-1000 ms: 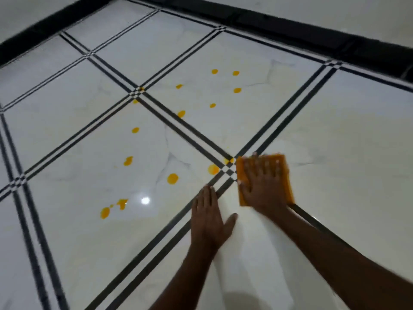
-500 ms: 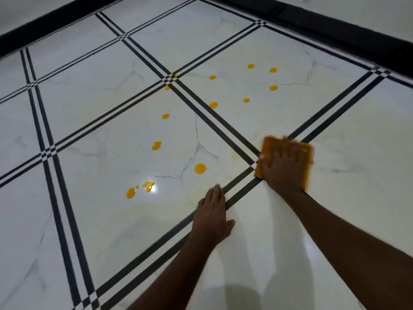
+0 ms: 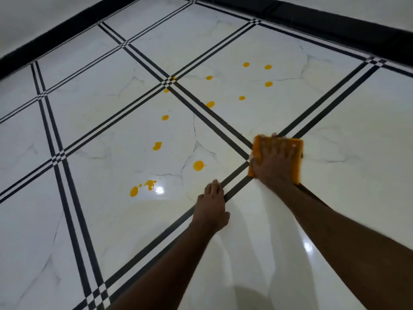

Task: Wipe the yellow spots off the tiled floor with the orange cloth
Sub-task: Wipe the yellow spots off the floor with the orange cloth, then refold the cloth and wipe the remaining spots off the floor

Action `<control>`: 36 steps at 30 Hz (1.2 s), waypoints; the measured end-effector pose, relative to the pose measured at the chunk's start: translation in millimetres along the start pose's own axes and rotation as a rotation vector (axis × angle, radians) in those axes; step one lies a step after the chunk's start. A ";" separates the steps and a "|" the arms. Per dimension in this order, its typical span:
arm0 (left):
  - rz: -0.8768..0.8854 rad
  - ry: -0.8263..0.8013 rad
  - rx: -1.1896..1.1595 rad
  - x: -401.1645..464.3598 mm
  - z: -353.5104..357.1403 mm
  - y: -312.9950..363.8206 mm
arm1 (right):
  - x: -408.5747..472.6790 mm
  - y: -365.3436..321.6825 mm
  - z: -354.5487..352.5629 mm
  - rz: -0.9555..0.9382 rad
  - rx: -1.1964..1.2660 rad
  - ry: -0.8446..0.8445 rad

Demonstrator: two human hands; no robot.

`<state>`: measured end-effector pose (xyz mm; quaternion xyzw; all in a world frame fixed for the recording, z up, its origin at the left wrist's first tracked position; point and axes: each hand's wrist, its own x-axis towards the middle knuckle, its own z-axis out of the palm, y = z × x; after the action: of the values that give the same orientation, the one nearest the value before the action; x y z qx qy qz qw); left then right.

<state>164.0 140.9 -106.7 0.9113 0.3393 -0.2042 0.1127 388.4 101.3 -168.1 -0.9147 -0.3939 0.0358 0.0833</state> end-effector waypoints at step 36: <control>0.237 0.499 -0.812 1.9 -290.8 67.1 | -12.6 4.9 -349.6 0.331 1.153 -0.336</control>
<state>295.9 192.1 156.1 0.8473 0.3021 0.1832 0.3966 429.1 45.5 174.8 -0.7535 -0.1718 0.3985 0.4940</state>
